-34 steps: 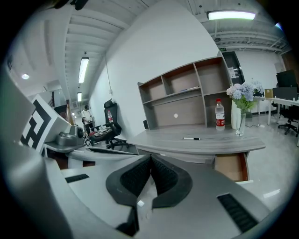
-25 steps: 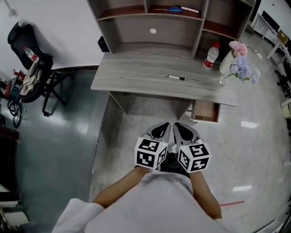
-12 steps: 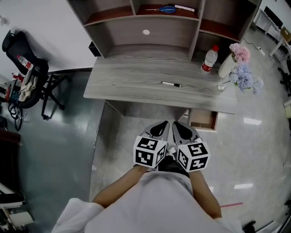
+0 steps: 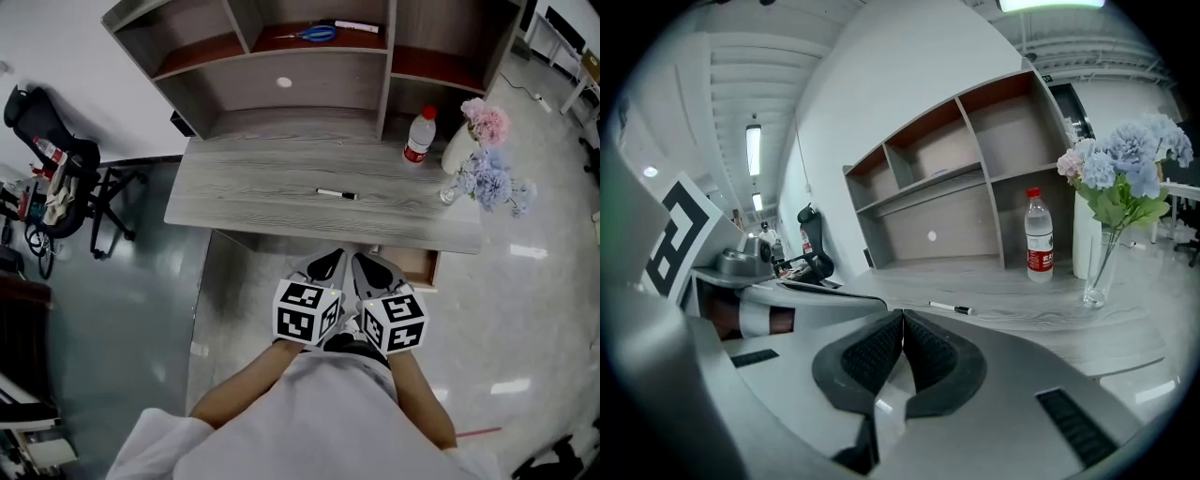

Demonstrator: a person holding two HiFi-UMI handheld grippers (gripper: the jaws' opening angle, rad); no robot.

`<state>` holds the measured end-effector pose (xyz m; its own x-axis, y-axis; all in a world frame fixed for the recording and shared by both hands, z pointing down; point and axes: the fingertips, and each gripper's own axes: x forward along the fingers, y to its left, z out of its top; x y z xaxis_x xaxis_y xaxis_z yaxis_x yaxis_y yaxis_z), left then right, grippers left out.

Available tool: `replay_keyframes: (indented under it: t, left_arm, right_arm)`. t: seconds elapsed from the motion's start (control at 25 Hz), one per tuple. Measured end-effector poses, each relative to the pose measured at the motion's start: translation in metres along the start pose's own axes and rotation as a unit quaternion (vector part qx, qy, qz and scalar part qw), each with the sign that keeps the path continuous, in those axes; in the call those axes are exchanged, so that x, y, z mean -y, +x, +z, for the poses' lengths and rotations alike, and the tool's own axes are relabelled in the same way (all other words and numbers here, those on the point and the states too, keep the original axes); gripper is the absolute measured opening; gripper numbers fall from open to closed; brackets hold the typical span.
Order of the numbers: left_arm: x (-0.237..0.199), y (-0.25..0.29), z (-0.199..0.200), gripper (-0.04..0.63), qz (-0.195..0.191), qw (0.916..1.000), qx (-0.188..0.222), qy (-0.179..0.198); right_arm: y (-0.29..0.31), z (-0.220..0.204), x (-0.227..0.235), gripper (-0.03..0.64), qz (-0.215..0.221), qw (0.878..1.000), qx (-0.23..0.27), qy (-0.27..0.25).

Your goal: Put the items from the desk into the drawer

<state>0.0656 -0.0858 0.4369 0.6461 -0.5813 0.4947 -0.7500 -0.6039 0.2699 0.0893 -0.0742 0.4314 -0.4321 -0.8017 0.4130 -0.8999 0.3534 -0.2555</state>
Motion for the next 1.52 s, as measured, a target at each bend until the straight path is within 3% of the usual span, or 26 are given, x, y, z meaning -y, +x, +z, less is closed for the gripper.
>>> replay_keyframes:
  t: [0.36, 0.68, 1.08, 1.52]
  left_arm:
    - [0.006, 0.026, 0.010, 0.003, 0.009, 0.9998, -0.013, 0.015]
    - [0.007, 0.046, 0.014, 0.004, -0.011, 0.9996, -0.019, 0.016]
    - [-0.040, 0.071, 0.031, 0.003, -0.040, 0.9987, -0.025, 0.018]
    - [-0.088, 0.097, 0.053, 0.004, -0.072, 0.9967, -0.027, 0.026]
  right_arm:
    - [0.005, 0.008, 0.034, 0.002, 0.002, 1.000, 0.007, 0.004]
    - [0.014, 0.005, 0.050, 0.002, -0.014, 1.000, -0.007, -0.003]
    - [0.064, 0.012, 0.061, 0.002, -0.053, 0.998, -0.035, -0.028]
    - [0.125, 0.010, 0.074, 0.002, -0.068, 0.988, -0.092, -0.104]
